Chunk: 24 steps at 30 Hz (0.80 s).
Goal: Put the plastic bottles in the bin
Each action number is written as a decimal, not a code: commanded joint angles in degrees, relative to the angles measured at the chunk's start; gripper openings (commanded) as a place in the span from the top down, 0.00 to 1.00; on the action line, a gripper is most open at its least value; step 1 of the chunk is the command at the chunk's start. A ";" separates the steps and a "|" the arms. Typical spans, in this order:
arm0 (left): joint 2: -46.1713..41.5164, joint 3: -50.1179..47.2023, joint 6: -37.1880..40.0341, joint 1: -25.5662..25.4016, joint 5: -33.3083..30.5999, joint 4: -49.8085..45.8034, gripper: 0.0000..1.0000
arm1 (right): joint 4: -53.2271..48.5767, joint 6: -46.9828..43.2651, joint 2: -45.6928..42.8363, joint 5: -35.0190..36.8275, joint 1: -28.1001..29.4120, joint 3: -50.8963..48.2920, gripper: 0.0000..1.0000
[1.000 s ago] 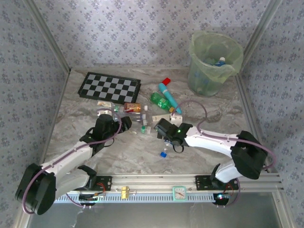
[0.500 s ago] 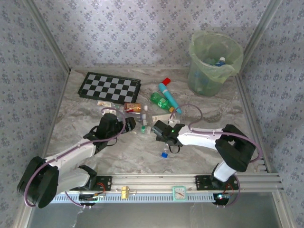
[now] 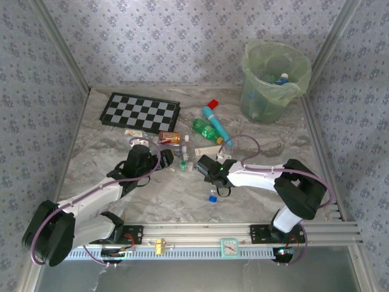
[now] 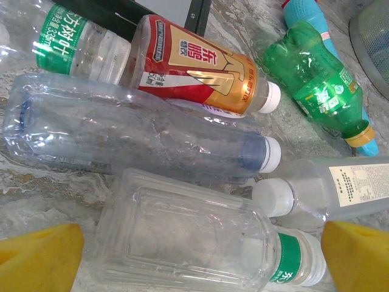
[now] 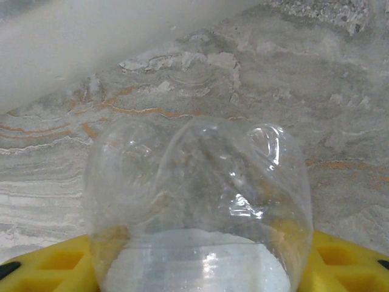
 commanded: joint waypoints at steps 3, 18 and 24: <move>0.55 2.98 -0.05 -0.49 -1.02 0.33 0.00 | 0.28 -1.46 -3.30 0.94 -0.37 -1.27 0.47; 0.21 3.00 -3.36 -0.02 -7.54 -2.57 0.00 | 7.62 -33.81 -26.56 -13.13 -16.82 2.50 0.52; 0.21 3.05 -5.00 0.12 -7.26 -2.57 0.00 | 10.71 -41.25 -28.77 -24.42 -33.01 11.50 0.52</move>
